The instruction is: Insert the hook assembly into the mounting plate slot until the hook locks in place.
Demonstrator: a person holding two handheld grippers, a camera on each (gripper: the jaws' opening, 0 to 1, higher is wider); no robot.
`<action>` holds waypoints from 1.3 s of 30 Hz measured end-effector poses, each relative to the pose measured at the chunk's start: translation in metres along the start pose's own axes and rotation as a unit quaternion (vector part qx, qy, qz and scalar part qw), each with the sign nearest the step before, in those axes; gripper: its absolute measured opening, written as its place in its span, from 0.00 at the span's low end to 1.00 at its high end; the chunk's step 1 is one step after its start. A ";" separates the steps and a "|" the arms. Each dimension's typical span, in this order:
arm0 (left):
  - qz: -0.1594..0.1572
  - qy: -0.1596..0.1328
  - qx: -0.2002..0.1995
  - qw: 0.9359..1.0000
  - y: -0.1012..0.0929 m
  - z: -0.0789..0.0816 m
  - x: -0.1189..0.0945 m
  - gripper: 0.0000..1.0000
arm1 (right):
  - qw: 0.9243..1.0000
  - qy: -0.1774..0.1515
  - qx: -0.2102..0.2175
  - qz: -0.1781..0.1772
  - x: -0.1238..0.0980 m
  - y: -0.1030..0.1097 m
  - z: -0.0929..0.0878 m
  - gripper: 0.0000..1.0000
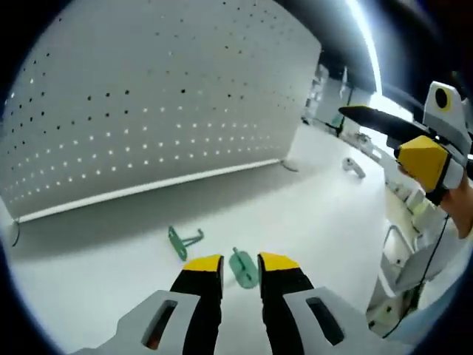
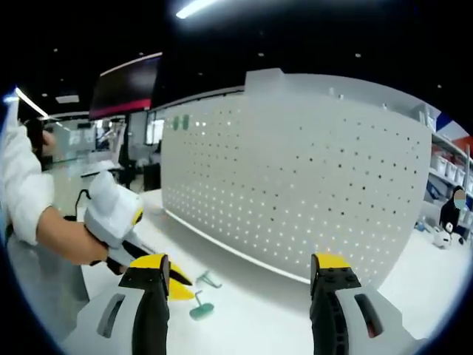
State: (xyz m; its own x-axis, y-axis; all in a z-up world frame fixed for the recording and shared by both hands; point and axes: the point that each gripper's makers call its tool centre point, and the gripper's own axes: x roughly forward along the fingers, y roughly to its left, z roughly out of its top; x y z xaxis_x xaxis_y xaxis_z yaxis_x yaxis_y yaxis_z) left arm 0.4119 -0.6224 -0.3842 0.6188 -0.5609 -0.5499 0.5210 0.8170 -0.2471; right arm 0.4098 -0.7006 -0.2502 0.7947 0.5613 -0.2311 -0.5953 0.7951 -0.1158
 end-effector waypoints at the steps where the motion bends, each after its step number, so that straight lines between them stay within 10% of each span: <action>1: -0.003 0.002 -0.004 1.000 -0.002 -0.001 0.002 0.19 | 1.000 0.001 0.000 0.000 0.000 -0.001 0.000 0.79; 30: -0.004 0.005 -0.004 1.000 0.001 -0.001 0.010 0.03 | 1.000 0.009 -0.003 0.004 0.005 -0.001 -0.004 0.79; 39: -0.009 -0.038 0.043 0.998 0.014 0.041 -0.031 0.03 | 1.000 0.003 -0.015 0.012 0.005 0.014 0.008 0.79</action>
State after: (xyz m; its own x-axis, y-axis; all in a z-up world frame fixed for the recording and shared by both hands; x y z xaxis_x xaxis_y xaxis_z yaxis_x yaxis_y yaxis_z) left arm 0.4235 -0.5992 -0.3378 0.6499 -0.5866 -0.4832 0.5786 0.7941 -0.1858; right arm 0.4065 -0.6845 -0.2456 0.7792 0.5788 -0.2404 -0.6178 0.7738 -0.1396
